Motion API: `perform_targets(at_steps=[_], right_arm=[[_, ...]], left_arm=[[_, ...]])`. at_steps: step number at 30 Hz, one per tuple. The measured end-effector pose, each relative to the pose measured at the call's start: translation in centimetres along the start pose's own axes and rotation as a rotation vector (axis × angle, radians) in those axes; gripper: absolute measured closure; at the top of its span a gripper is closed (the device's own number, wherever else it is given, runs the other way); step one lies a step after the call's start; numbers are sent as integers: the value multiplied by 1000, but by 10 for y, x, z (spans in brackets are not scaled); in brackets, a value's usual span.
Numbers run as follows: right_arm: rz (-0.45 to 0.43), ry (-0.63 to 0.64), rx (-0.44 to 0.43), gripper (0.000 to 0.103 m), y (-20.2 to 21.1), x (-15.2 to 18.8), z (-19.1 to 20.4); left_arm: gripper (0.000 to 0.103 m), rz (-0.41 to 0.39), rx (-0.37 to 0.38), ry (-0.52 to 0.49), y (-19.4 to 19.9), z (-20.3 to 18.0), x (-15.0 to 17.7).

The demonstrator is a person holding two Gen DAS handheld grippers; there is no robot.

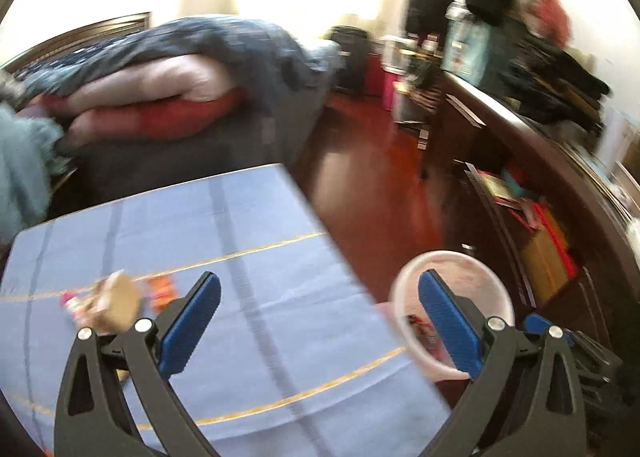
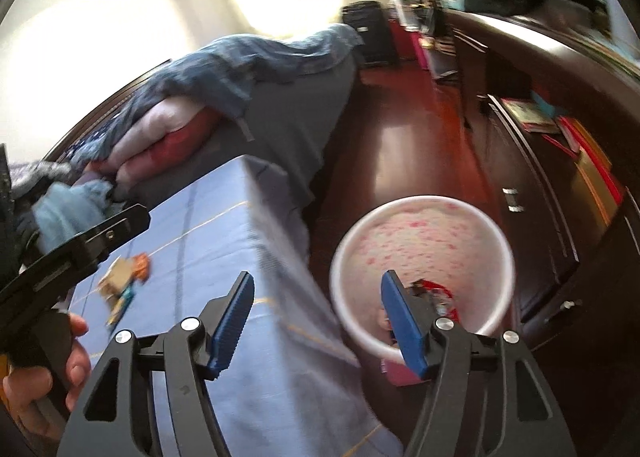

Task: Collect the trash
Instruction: 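Move both open tools back over the table, then grasp the blue-yellow packet with left tool while right tool grasps orange toy figure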

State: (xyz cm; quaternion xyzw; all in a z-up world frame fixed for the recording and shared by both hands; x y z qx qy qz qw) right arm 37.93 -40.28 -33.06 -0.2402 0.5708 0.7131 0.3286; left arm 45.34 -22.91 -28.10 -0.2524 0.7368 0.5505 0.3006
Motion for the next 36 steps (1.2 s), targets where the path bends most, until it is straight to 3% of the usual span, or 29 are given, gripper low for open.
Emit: perform_targets(at_steps=[5, 9, 11, 16, 27, 29, 30, 31, 32, 33, 36], right_arm=[[12, 73, -64, 35, 0, 0, 45], [22, 124, -99, 35, 0, 4, 73], [31, 144, -111, 35, -2, 7, 86], [55, 168, -115, 35, -9, 12, 100], [81, 163, -93, 35, -18, 16, 99], [81, 166, -95, 35, -19, 16, 101], [81, 167, -98, 35, -19, 17, 102], [82, 167, -101, 35, -20, 17, 103], [82, 168, -104, 35, -20, 17, 104], [83, 168, -107, 35, -20, 18, 106], [85, 171, -117, 35, -21, 19, 111]], left_arm=[[4, -23, -112, 100, 18, 70, -3], [5, -30, -143, 152, 21, 112, -6], [7, -18, -123, 156, 15, 121, -7], [34, 21, -91, 101, -9, 128, -11], [40, 86, -71, 68, -49, 138, -6], [47, 100, -62, 76, -51, 141, -3], [60, 119, -47, 79, -54, 142, 0], [80, 133, -33, 83, -55, 142, 2], [91, 156, -5, 92, -57, 142, 6], [96, 155, 14, 96, -57, 143, 8], [96, 141, 39, 80, -52, 144, 11]])
Point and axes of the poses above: each gripper's, at about its wrist camera, not at the fingertips, and y roughly against the way its jaws point, z to its left, x to its underside, the point moved 7 cm from there along -y, roughly the way its jaws point, and after that the axes turned 10 degrees about y, right-handed, at the moved point
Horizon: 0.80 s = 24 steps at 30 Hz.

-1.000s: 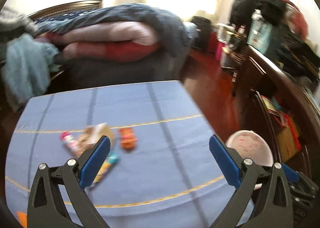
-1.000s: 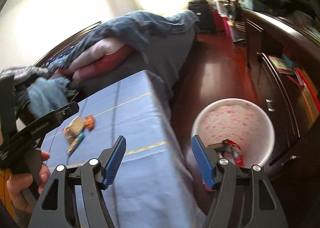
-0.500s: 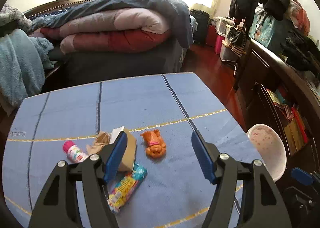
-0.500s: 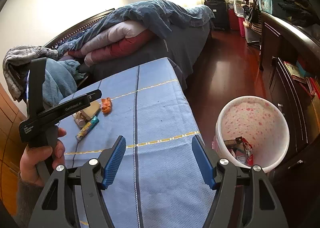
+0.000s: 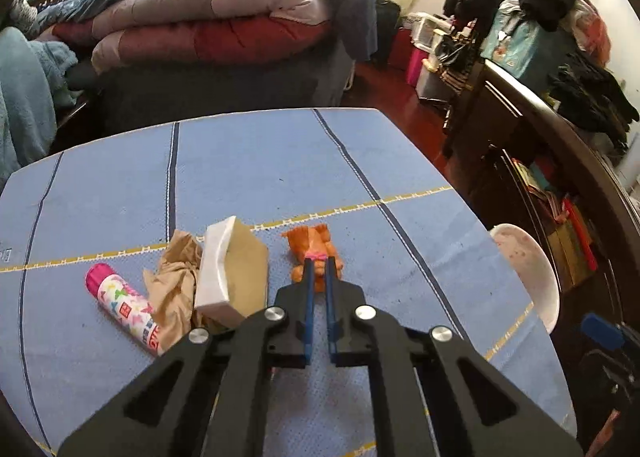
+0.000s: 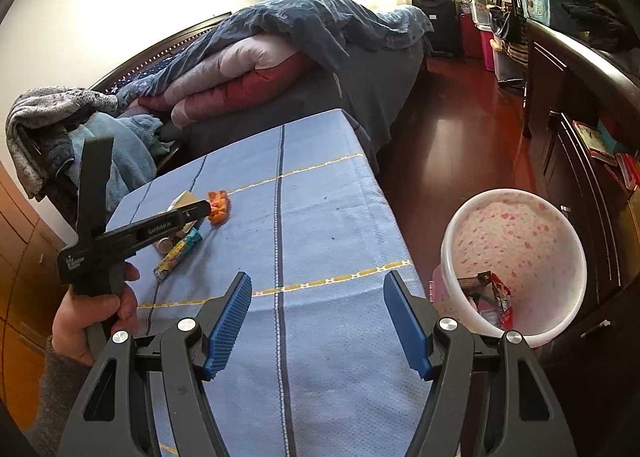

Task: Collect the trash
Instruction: 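Grasp the blue-yellow packet with left tool while right tool grasps orange toy figure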

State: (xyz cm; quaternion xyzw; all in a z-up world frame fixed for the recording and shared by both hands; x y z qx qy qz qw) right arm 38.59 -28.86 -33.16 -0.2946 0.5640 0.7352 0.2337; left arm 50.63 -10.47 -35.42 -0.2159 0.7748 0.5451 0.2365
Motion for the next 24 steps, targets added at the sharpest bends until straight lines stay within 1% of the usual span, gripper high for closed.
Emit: perform_targets(at_steps=[3, 7, 9, 12, 14, 16, 17, 18, 19, 21, 22, 24], right_arm=[[2, 6, -8, 35, -1, 0, 5], [6, 15, -23, 35, -3, 1, 13], [8, 23, -35, 35, -4, 0, 19], [11, 40, -49, 35, -7, 0, 29], [15, 50, -58, 35, -9, 0, 36], [21, 62, -69, 35, -13, -1, 44], [23, 69, -74, 35, -14, -1, 48], [23, 73, -79, 35, -15, -1, 51], [24, 78, -84, 35, -16, -1, 54], [26, 85, -92, 35, -18, 0, 61], [27, 87, -96, 35, -18, 0, 63], [28, 88, -97, 35, -18, 0, 65]], left_arm=[[96, -34, 85, 21, 16, 0, 2], [96, -74, 152, 55, 41, 2, 3], [96, -99, 170, 62, 56, 4, 6], [96, -125, 167, 67, 76, 9, 9], [96, -138, 151, 68, 84, 14, 11], [95, -148, 105, 70, 90, 24, 15], [95, -147, 70, 62, 91, 28, 16], [85, -137, 49, 55, 89, 32, 17], [67, -131, 37, 57, 87, 37, 17], [49, -116, 22, 60, 80, 39, 20], [46, -103, 22, 49, 75, 39, 22], [45, -60, 1, 12, 62, 35, 29]])
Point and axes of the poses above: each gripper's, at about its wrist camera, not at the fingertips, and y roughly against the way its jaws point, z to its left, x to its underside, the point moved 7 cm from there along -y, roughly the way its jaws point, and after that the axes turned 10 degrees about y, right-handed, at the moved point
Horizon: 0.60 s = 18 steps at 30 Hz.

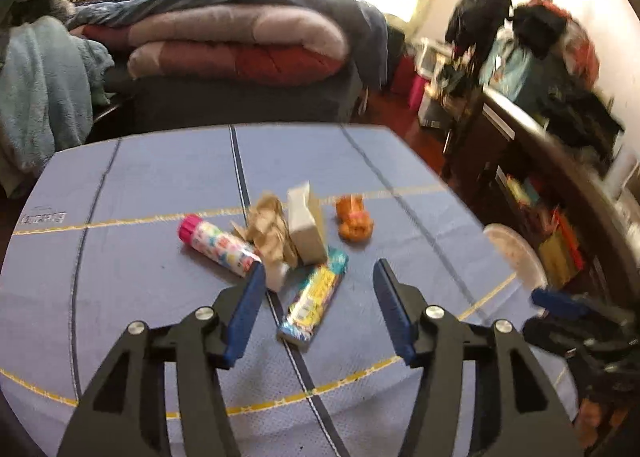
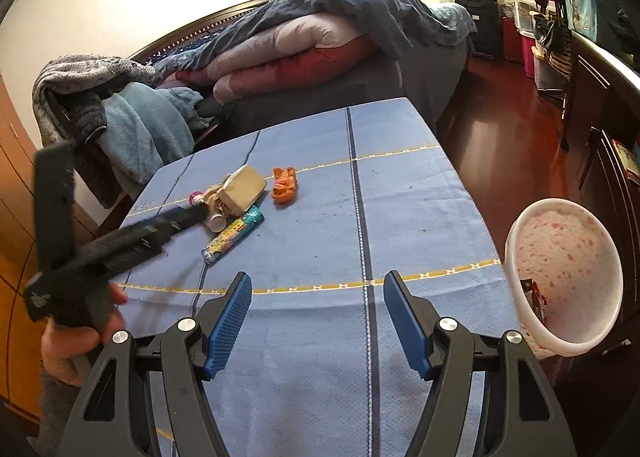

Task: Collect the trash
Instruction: 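Grasp the blue-yellow packet with left tool while right tool grasps orange toy figure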

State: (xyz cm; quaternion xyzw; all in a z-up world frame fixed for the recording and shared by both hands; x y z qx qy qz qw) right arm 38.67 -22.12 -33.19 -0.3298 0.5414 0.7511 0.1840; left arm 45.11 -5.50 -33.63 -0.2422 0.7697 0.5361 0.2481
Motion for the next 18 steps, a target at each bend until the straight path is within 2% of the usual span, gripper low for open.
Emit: perform_targets(at_steps=[4, 7, 9, 11, 12, 13, 18], right_arm=[[3, -4, 7, 35, 1, 0, -2], [1, -11, 15, 35, 2, -1, -6], [1, -16, 17, 35, 3, 0, -9], [1, -25, 15, 35, 2, 0, -11], [1, -29, 12, 35, 2, 0, -11], [2, -33, 8, 35, 2, 0, -11], [1, -30, -2, 35, 2, -1, -7]], left_arm=[[45, 59, -19, -40, -21, -3, 16], [46, 81, -56, -50, -33, -1, 24], [46, 83, -48, -60, -34, -5, 24], [61, 80, -88, -98, -36, -9, 25], [76, 79, -103, -111, -37, -10, 26], [80, 79, -112, -118, -37, -11, 25], [80, 87, -80, -59, -33, -7, 24]])
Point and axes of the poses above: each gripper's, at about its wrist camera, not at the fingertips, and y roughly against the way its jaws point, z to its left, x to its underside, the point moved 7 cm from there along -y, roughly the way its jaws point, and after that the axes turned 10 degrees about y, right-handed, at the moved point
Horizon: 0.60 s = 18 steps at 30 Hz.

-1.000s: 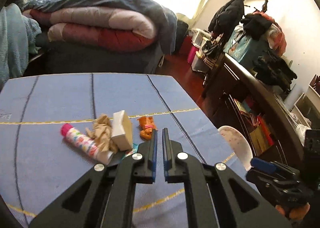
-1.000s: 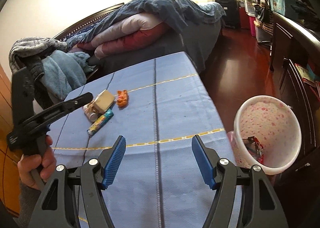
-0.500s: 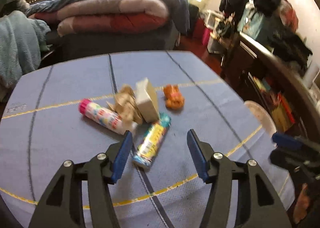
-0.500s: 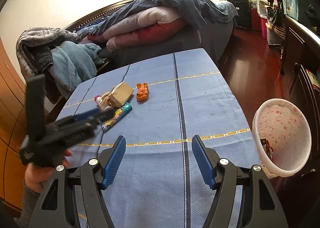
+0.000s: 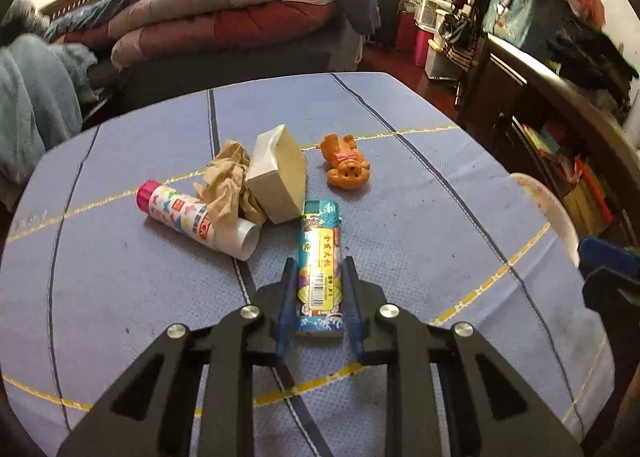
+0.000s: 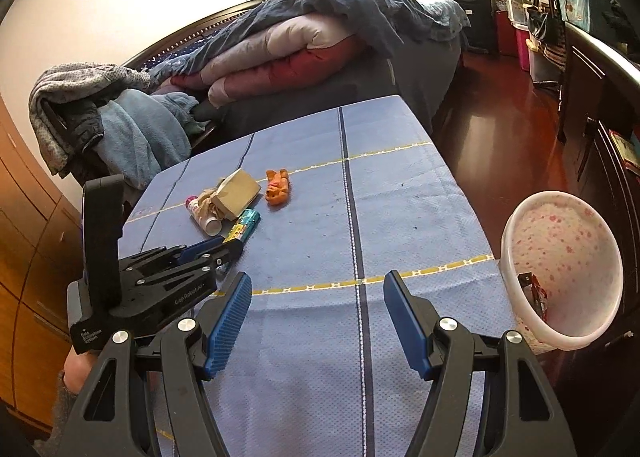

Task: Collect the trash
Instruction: 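Grasp the blue-yellow packet with left tool while right tool grasps orange toy figure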

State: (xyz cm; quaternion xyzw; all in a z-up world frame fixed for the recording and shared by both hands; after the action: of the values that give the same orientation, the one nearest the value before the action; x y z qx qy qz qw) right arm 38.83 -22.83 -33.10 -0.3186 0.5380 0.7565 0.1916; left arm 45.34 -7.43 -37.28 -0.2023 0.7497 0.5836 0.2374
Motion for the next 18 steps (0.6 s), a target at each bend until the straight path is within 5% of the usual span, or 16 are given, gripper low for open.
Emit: perform_targets(at_steps=[9, 18], right_arm=[[6, 16, -27, 35, -13, -11, 13], [25, 63, -28, 35, -60, -41, 37]], left_arm=[[80, -107, 120, 107, 54, 22, -4], [80, -182, 107, 161, 90, 50, -4]])
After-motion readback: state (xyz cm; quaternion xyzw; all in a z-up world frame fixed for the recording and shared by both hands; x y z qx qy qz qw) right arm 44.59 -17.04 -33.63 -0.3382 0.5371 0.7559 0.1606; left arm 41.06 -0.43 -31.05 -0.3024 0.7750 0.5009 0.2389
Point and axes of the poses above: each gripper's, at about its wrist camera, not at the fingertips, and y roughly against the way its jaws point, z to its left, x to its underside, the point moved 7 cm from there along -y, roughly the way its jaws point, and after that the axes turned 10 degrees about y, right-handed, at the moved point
